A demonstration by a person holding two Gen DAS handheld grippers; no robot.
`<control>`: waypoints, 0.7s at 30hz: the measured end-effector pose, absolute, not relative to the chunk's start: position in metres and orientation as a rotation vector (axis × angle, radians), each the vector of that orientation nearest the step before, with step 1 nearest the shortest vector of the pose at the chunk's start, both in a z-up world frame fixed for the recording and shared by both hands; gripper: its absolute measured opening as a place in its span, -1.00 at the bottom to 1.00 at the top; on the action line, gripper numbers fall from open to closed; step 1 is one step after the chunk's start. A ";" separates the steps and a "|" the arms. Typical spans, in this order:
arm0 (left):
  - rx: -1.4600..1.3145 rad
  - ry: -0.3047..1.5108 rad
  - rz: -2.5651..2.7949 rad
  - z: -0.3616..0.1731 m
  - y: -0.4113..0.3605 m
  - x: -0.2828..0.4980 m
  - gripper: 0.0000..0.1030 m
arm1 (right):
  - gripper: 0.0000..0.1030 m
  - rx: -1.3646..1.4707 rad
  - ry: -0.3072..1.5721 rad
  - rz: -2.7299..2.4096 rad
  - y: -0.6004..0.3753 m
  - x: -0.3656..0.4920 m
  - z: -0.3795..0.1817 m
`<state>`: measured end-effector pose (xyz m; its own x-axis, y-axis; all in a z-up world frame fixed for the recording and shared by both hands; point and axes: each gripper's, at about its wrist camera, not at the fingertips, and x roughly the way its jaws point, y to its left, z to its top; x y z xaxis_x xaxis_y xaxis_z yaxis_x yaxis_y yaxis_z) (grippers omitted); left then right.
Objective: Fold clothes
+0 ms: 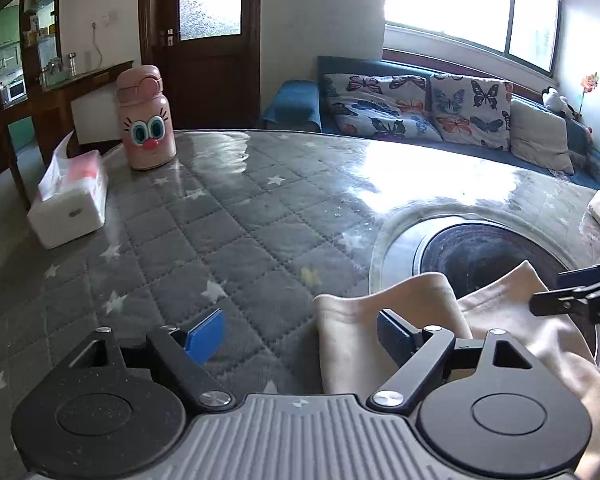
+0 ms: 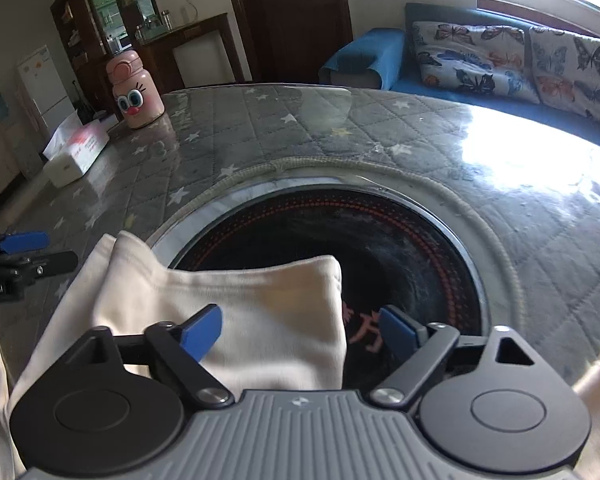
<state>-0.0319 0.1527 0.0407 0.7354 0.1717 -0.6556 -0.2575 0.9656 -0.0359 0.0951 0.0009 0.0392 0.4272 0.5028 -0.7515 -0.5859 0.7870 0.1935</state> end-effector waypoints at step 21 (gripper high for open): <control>-0.145 0.757 0.156 0.021 0.154 0.002 -0.64 | -0.93 -0.079 0.812 0.625 -0.012 0.094 0.049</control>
